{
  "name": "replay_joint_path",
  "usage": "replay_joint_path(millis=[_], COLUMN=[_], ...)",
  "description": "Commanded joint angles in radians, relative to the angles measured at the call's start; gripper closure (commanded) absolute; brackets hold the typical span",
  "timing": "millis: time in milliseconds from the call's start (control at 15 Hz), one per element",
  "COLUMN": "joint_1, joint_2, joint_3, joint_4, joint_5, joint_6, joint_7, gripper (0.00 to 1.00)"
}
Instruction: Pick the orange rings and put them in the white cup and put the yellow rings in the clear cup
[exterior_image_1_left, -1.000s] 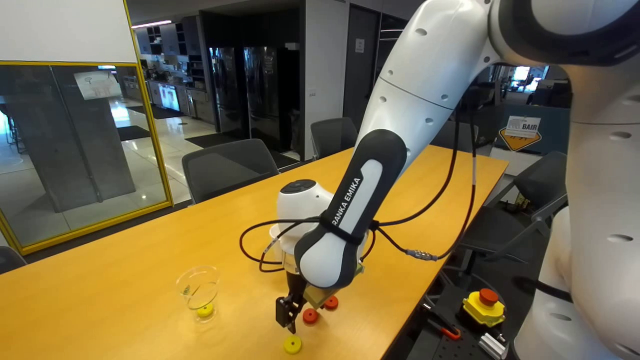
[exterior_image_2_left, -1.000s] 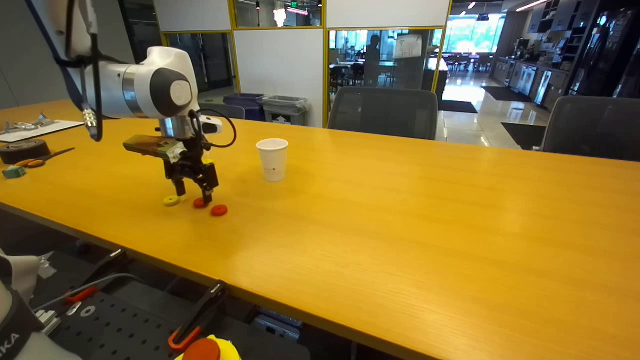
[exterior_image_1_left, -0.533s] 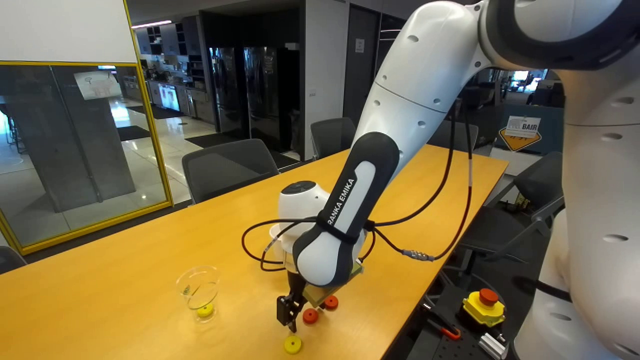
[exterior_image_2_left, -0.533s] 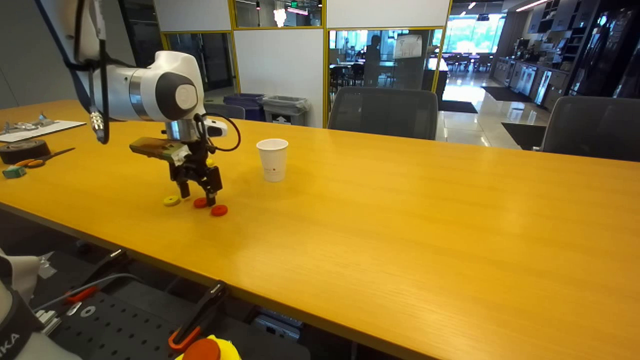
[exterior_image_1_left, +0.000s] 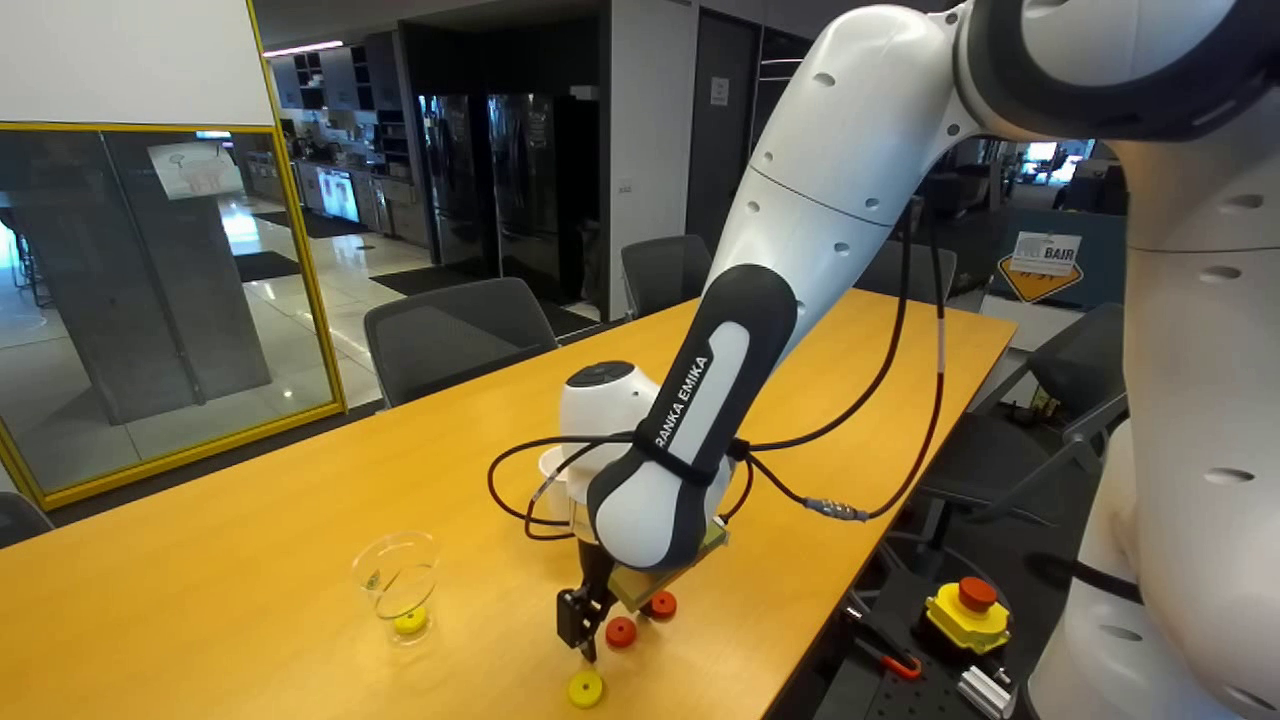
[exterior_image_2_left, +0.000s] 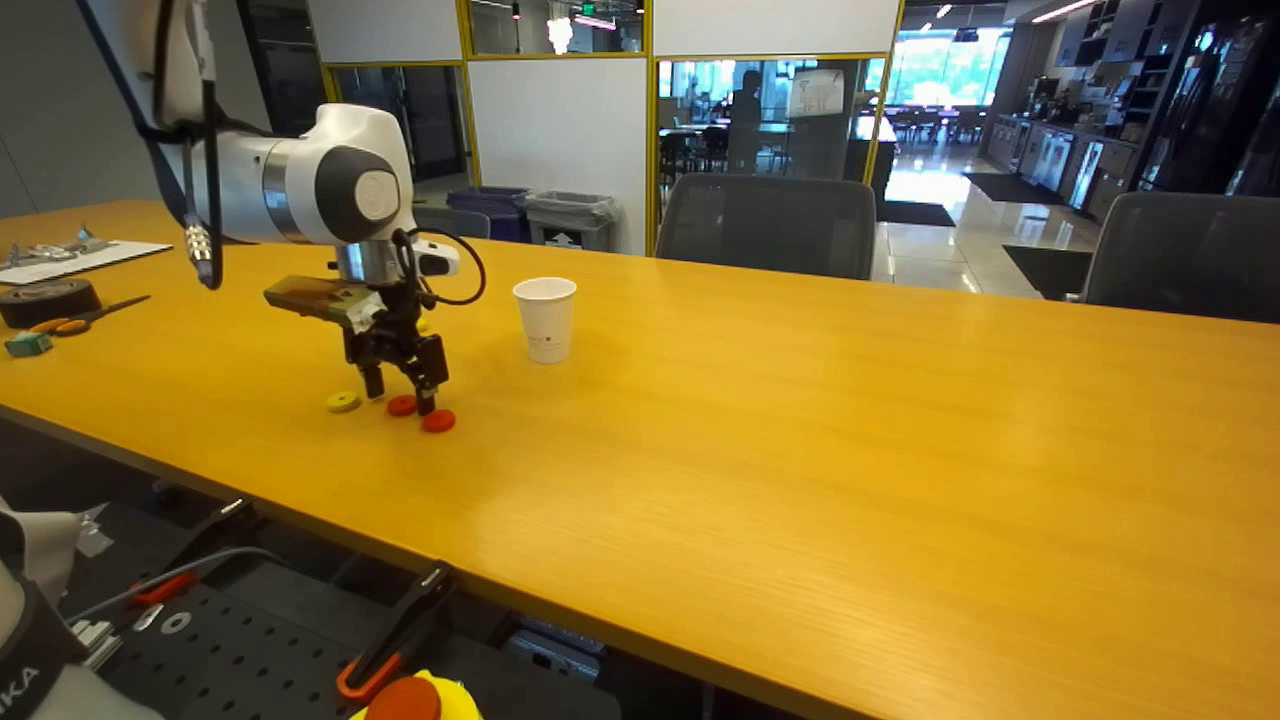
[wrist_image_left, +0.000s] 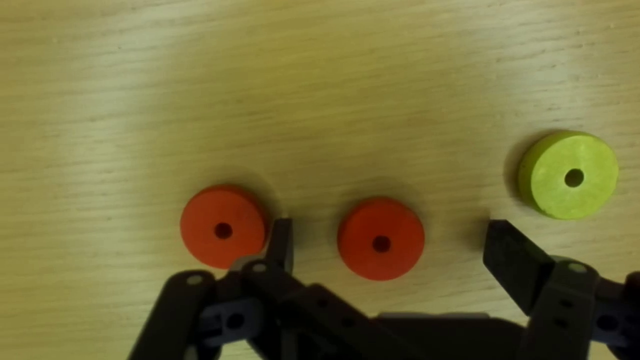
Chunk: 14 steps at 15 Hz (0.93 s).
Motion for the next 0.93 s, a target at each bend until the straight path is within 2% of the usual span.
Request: replay_joint_path(millis=[0,400,467,867], joint_1=[-0.004,-0.005,-0.006,-0.023], joint_2=[0.004,-0.006,-0.009,-0.065], joint_3=[0.0,0.002,0.002,-0.007], joint_4=[0.005,0.01,0.009,0.024], joint_5=[0.028,0.029,0.031,0.031], joint_6=[0.022,0.022,0.02,-0.03], joint_7=[-0.031,-0.035,-0.036,-0.05], gripper=[0.32,0.79,0.83,0.83])
